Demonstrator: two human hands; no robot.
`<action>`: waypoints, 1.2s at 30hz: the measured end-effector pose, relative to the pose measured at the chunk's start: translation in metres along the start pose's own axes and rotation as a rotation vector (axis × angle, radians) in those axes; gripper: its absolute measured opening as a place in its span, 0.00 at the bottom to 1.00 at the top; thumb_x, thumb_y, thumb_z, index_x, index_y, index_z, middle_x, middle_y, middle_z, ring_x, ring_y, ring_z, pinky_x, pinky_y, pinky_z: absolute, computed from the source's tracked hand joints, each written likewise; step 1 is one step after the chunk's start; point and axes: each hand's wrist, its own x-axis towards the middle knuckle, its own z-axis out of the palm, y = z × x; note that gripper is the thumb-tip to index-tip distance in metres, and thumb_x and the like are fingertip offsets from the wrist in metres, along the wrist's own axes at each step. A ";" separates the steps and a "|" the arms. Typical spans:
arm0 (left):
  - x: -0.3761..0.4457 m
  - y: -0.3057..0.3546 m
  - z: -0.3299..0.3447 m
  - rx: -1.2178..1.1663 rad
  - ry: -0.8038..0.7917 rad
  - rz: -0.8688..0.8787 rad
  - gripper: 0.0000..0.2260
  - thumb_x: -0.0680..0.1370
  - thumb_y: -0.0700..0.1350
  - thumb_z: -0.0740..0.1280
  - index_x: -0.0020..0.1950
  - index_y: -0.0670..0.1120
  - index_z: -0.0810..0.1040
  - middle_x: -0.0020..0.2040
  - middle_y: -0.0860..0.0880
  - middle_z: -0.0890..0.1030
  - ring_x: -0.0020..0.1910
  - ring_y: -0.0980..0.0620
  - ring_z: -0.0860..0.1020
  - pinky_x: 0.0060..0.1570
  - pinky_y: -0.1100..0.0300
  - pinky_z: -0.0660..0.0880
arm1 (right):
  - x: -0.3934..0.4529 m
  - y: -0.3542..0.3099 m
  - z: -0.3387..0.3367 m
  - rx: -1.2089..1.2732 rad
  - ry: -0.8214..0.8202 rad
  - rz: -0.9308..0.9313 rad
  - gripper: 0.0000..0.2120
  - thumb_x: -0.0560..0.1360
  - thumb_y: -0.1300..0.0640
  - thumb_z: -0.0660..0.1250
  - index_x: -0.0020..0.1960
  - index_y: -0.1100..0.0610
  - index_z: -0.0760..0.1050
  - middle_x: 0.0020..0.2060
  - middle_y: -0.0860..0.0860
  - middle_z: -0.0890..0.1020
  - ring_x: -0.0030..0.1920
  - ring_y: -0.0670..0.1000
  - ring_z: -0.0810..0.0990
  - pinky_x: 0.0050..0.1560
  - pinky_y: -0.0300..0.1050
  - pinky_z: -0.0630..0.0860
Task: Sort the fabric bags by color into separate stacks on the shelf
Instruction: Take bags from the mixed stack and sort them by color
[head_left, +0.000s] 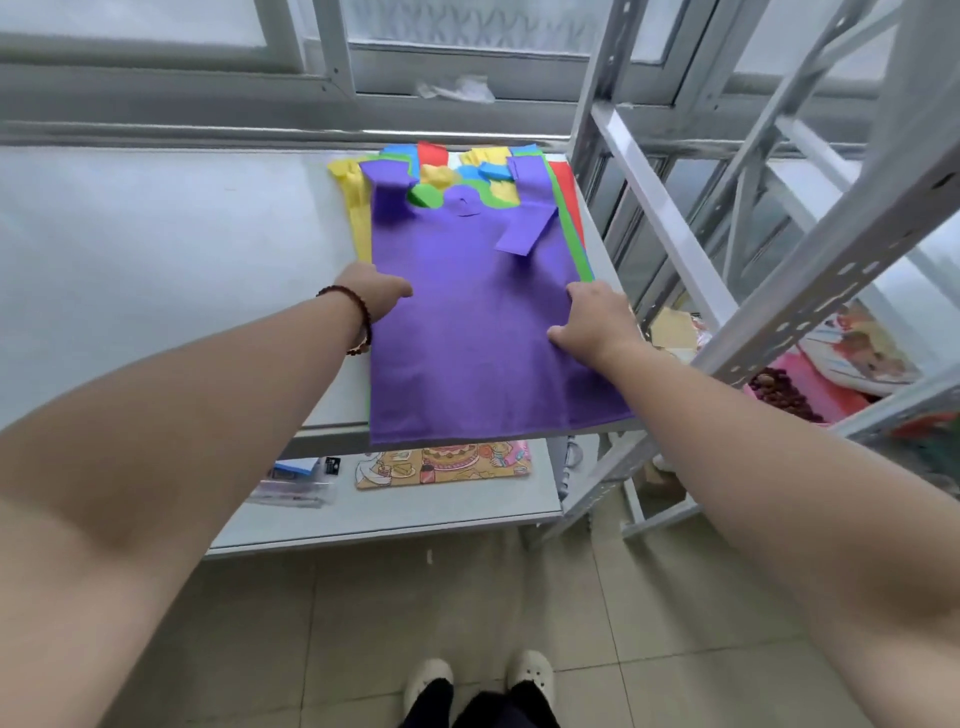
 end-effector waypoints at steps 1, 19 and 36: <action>-0.001 0.001 -0.001 -0.021 0.011 -0.012 0.23 0.75 0.43 0.66 0.65 0.31 0.69 0.44 0.35 0.76 0.39 0.47 0.66 0.32 0.62 0.62 | -0.004 -0.002 0.003 0.015 0.004 -0.027 0.19 0.72 0.55 0.66 0.60 0.62 0.71 0.59 0.60 0.74 0.61 0.61 0.71 0.59 0.52 0.70; -0.005 0.003 -0.024 -0.112 -0.016 -0.149 0.20 0.74 0.40 0.67 0.64 0.36 0.72 0.61 0.38 0.76 0.50 0.44 0.76 0.49 0.54 0.72 | -0.016 -0.025 -0.004 0.080 -0.100 0.258 0.25 0.72 0.52 0.66 0.66 0.57 0.65 0.64 0.58 0.67 0.66 0.61 0.63 0.60 0.51 0.65; 0.007 0.009 -0.027 0.021 -0.213 -0.256 0.28 0.75 0.50 0.66 0.72 0.42 0.63 0.67 0.41 0.72 0.55 0.46 0.74 0.54 0.54 0.71 | -0.072 -0.025 -0.012 1.168 -0.290 0.236 0.10 0.74 0.71 0.63 0.46 0.58 0.77 0.41 0.55 0.83 0.33 0.48 0.82 0.37 0.40 0.80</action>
